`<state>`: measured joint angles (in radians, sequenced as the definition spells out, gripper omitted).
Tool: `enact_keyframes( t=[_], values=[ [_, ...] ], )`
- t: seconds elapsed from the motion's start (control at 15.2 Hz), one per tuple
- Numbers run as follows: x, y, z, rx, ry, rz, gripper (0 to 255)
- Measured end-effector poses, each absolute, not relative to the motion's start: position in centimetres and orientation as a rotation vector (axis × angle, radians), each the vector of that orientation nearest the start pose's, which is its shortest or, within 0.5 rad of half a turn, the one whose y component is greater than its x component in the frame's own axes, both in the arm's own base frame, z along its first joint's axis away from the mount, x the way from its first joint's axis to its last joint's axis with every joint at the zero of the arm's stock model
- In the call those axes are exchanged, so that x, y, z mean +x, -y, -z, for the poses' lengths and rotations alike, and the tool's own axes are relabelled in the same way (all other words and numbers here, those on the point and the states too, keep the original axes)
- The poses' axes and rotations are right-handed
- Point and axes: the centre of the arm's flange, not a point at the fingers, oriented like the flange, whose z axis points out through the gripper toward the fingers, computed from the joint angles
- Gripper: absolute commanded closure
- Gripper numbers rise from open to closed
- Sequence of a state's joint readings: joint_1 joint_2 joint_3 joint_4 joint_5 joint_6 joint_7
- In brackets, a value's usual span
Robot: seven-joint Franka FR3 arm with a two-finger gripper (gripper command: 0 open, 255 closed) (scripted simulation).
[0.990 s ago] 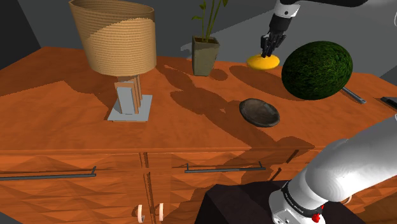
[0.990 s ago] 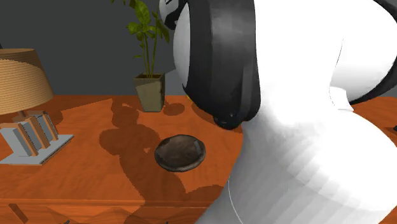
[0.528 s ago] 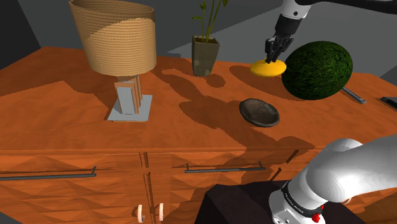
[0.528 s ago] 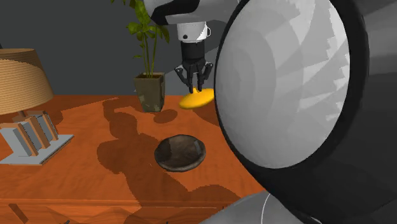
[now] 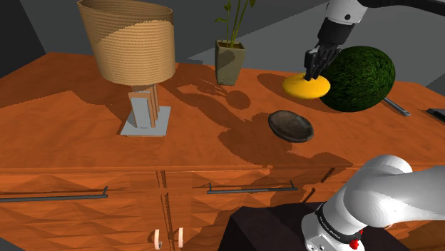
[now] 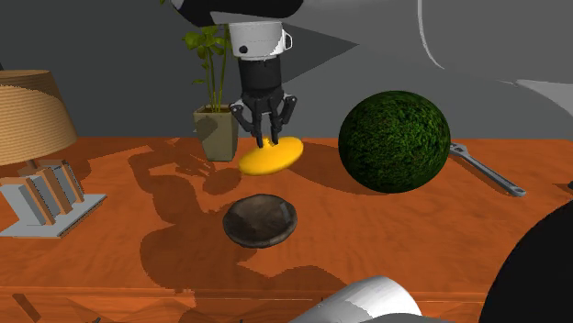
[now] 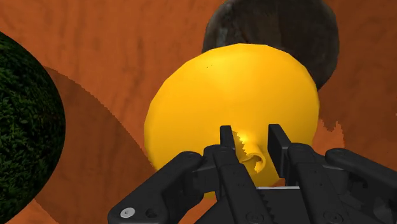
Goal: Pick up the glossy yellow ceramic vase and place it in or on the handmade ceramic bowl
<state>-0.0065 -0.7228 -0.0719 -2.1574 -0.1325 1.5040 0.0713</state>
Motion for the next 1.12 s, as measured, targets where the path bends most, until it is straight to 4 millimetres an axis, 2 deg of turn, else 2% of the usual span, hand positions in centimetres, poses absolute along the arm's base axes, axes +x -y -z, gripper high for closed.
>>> enact_keyframes(
  t=[0.26, 0.33, 0.53, 1.12],
  values=[
    [28.3, 1.5, -66.4, -3.215, -0.237, 0.111, 255],
    [27.9, 1.1, -66.1, -3.215, -0.237, 0.111, 255],
    [27.4, 0.5, -64.9, -3.215, -0.238, 0.109, 255],
    [27.3, 0.6, -60.2, -3.215, -0.238, 0.109, 255]
  ],
)
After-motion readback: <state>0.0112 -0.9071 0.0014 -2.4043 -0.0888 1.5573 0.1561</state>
